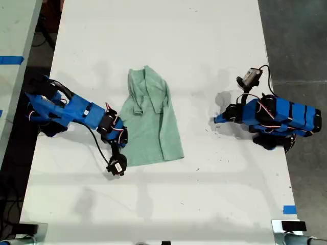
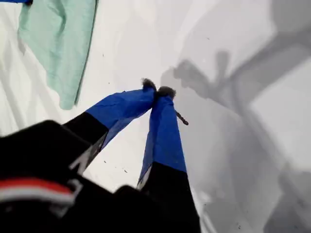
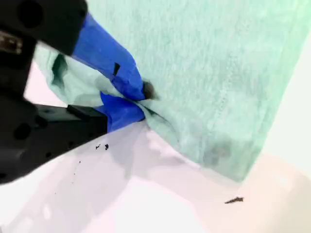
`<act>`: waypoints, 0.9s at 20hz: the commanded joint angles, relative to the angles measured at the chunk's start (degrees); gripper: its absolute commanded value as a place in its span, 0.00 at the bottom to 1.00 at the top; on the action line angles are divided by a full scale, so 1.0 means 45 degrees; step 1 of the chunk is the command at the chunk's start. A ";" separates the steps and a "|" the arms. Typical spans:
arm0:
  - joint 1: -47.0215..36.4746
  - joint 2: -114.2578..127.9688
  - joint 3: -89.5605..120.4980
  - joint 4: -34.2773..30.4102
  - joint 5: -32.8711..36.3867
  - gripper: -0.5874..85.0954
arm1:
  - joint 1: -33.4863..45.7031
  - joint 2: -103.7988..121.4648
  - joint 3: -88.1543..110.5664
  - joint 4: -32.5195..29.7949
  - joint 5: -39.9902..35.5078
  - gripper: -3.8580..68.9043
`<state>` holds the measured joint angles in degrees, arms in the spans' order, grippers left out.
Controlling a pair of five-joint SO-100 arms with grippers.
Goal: Fold t shirt
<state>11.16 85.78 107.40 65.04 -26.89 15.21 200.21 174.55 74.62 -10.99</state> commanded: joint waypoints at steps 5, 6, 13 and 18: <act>-0.0547 0.0352 -0.4590 0.4082 0.0781 0.00 | -0.0020 0.0195 0.0586 0.0117 -0.0039 0.07; -0.0605 -0.0117 -0.5859 0.4805 0.0996 0.00 | -0.0020 0.0195 0.0586 0.0117 -0.0039 0.07; -0.1602 -0.1875 -0.9395 0.3789 0.3516 0.00 | 0.0000 0.0195 0.0586 0.0117 -0.0078 0.07; -0.2793 -0.2949 -0.9395 0.1328 0.5195 0.05 | -0.0020 0.0195 0.0586 0.0098 -0.0098 0.07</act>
<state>1.05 73.04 68.64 74.62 -5.89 15.21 200.21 174.64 74.62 -10.99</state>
